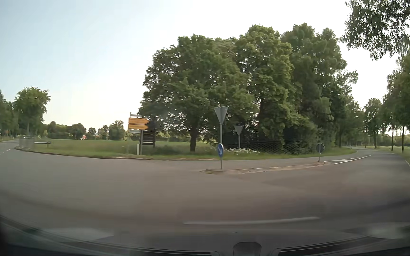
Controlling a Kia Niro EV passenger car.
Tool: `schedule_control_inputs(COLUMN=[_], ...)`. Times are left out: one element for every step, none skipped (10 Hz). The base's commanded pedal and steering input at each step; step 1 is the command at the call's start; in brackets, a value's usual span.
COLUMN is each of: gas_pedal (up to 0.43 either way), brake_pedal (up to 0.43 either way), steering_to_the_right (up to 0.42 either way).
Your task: Follow the waypoints while adhering to traffic rules and regulations
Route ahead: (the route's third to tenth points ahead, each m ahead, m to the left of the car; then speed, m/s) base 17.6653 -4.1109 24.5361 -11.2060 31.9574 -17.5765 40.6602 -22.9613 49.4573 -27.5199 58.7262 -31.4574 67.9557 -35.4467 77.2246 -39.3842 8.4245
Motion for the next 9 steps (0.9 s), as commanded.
schedule_control_inputs(gas_pedal=[0.22, 0.228, 0.24, 0.28, 0.28, 0.28, 0.28, 0.287, 0.299], brake_pedal=[0.006, 0.006, 0.006, 0.006, 0.006, 0.006, 0.006, 0.006, 0.006], steering_to_the_right=[0.255, 0.254, 0.253, 0.252, 0.251, 0.249, 0.245, 0.239, 0.224])
